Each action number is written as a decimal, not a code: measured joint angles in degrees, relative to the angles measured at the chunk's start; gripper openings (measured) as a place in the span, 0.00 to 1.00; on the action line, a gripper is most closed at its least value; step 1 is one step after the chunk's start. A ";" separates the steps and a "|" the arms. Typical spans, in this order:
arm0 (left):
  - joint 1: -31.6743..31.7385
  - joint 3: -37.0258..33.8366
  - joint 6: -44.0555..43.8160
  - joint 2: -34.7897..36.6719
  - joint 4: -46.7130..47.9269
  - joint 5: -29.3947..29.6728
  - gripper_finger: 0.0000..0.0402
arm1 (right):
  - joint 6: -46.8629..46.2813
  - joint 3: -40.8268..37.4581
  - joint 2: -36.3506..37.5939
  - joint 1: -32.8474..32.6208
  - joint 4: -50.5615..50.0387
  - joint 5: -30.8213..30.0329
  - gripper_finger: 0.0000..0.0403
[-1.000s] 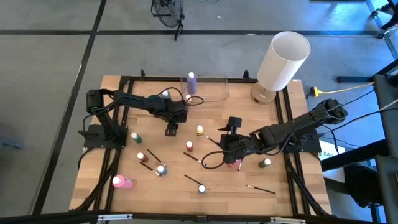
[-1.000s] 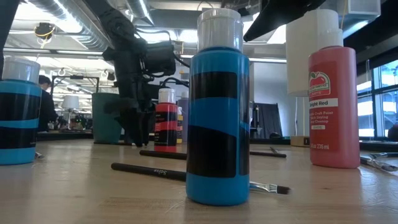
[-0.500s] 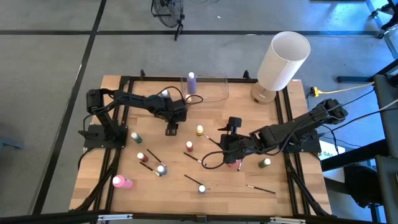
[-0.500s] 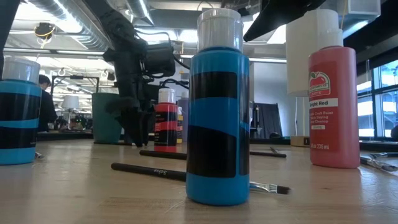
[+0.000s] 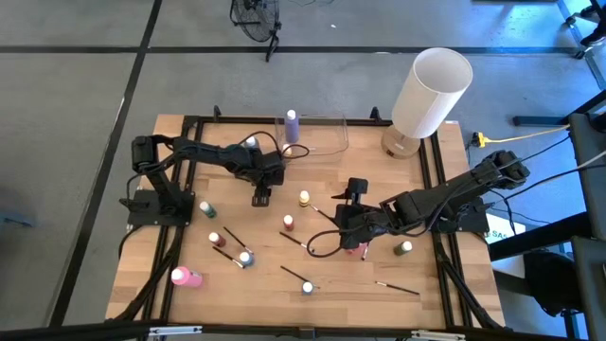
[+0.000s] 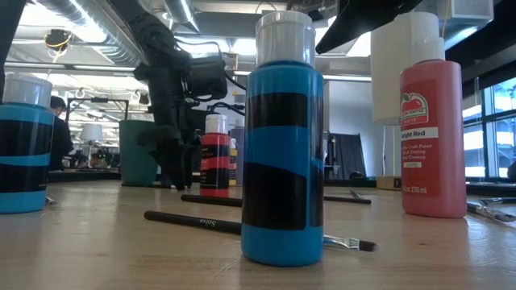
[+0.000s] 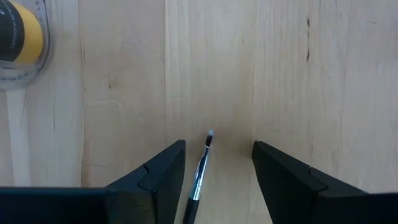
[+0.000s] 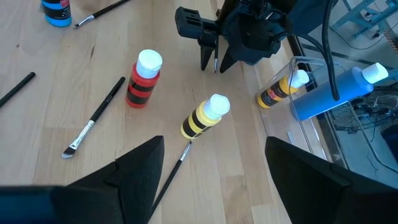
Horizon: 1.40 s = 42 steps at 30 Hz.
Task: Pick & Place Paint Supplies
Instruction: Put the silver paint brush into the green cup
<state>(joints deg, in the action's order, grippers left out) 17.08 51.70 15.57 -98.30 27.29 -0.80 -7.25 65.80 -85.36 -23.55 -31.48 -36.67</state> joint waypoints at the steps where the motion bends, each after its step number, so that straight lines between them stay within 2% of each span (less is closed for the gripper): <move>1: 0.00 0.00 0.00 0.00 0.00 -0.01 0.46 | 0.00 0.00 0.00 0.02 0.01 0.00 0.71; 36: 1.44 0.57 0.27 -2.38 1.16 -1.56 0.46 | 0.17 0.00 0.00 0.02 0.00 -0.15 0.71; 42: 1.44 0.55 0.33 -2.38 1.18 -1.71 0.44 | 0.17 0.00 0.00 0.02 0.02 -0.13 0.71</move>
<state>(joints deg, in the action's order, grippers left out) 18.52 52.25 15.90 -100.68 28.47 -2.51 -7.07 65.80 -85.36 -23.53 -31.46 -36.80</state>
